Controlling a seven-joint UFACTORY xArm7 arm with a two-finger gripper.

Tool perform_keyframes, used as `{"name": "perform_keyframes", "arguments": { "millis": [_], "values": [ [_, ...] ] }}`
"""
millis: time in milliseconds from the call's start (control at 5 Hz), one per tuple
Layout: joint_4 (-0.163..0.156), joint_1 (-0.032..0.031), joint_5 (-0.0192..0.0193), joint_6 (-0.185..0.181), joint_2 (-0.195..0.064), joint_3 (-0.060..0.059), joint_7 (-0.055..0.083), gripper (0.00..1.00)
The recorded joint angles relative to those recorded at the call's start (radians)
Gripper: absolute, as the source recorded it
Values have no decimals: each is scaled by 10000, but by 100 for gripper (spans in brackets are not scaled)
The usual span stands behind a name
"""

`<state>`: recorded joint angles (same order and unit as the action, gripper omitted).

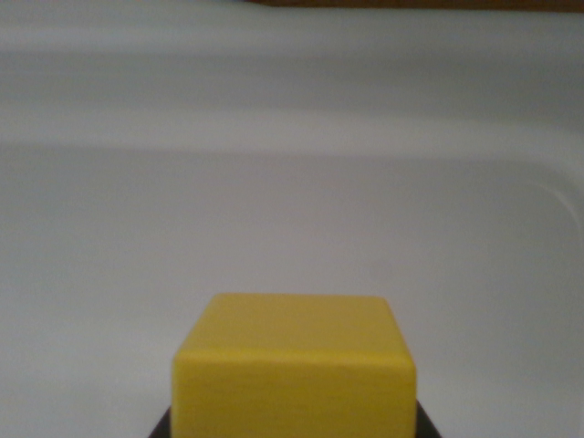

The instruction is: Pick yellow cube

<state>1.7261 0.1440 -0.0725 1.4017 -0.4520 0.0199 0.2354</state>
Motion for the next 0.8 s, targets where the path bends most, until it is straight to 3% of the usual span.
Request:
{"name": "perform_keyframes", "arguments": {
  "millis": [200,400,600,800],
  "values": [
    [256,2,13,395,140,3,-26,100],
    [256,2,13,395,140,3,-26,100],
    [483,4,24,745,264,6,-49,100],
    [483,4,24,745,264,6,-49,100]
  ]
}}
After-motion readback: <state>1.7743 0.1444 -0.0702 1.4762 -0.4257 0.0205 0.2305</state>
